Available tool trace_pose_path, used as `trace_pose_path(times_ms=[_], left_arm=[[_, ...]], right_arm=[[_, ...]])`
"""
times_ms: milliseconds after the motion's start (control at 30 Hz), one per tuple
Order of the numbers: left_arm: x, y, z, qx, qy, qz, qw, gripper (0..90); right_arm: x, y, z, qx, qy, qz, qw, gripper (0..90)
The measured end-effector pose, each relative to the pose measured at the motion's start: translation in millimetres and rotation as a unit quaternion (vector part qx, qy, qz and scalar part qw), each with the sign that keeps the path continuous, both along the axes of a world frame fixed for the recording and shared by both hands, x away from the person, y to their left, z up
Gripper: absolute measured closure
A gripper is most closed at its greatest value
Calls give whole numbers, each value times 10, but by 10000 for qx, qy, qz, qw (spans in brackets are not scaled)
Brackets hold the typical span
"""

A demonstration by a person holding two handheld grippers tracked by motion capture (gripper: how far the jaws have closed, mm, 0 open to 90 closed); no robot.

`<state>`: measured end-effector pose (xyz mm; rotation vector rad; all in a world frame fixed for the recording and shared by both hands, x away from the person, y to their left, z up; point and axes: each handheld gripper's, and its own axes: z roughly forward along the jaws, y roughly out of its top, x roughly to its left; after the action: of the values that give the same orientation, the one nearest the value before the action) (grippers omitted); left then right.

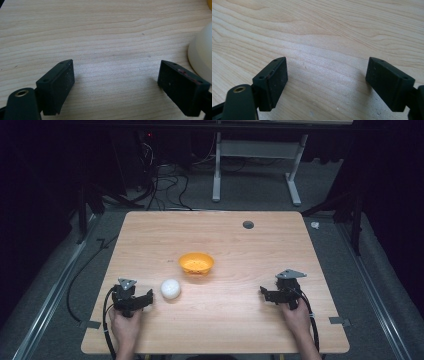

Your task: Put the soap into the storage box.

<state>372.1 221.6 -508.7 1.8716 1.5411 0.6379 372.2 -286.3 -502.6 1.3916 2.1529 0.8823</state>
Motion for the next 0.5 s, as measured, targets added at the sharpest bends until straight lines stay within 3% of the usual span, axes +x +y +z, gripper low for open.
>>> trace_pose_path(times_ms=[500], left_arm=[[15,-20,1,-3,1,-61,10000,144]], right_arm=[[-4,-7,-1,-24,-9,-17,10000,185]])
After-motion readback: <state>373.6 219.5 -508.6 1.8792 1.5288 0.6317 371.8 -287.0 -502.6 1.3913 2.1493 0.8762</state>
